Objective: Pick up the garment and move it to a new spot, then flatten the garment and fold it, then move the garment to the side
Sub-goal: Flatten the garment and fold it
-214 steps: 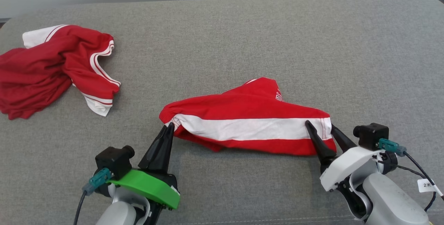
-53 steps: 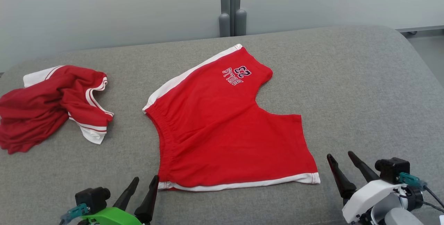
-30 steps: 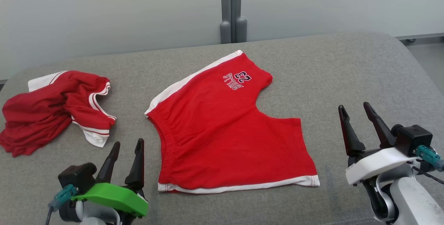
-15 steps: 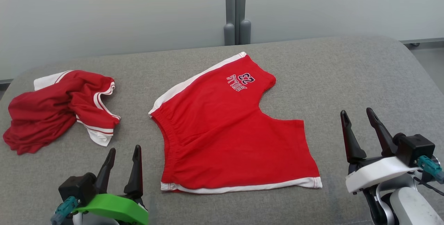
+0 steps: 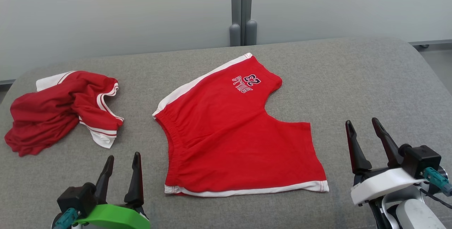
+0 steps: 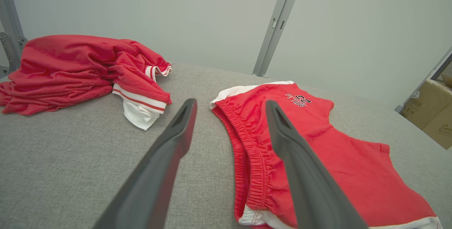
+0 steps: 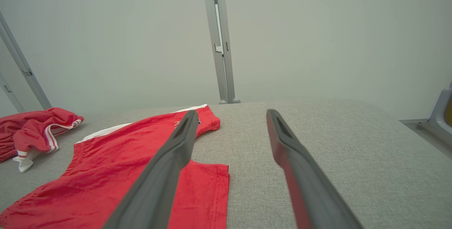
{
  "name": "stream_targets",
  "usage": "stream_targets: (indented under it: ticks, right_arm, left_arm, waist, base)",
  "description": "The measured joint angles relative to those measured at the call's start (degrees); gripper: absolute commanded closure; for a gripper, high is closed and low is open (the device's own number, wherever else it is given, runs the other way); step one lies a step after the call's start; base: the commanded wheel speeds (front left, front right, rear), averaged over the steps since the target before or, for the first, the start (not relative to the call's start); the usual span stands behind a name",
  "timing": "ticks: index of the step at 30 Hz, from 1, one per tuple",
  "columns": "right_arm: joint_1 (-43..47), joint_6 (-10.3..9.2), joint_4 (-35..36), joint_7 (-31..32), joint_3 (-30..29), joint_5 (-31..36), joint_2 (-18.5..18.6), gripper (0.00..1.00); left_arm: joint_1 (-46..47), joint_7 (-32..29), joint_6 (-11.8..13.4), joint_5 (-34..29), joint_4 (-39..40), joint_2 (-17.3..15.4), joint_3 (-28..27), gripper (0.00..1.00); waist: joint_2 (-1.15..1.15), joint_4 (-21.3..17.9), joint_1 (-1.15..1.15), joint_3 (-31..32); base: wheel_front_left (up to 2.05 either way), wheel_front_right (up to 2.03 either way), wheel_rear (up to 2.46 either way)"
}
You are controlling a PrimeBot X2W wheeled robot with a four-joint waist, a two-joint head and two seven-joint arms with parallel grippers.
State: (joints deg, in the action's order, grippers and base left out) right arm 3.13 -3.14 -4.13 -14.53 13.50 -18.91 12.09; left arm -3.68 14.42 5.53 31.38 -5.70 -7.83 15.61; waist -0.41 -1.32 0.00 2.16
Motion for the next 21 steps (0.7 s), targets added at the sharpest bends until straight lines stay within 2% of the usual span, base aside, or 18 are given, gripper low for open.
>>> stream_targets:
  ticks: [21]
  right_arm:
    - [2.2,0.07,-0.3,0.0,-0.4,0.2,-1.0,0.00]
  left_arm:
    - [-1.9,0.0,0.0,-1.5,1.3,1.3,-0.7,0.00]
  waist:
    - [0.00,0.1,0.00,-0.4]
  base:
    - [0.00,0.00,0.00]
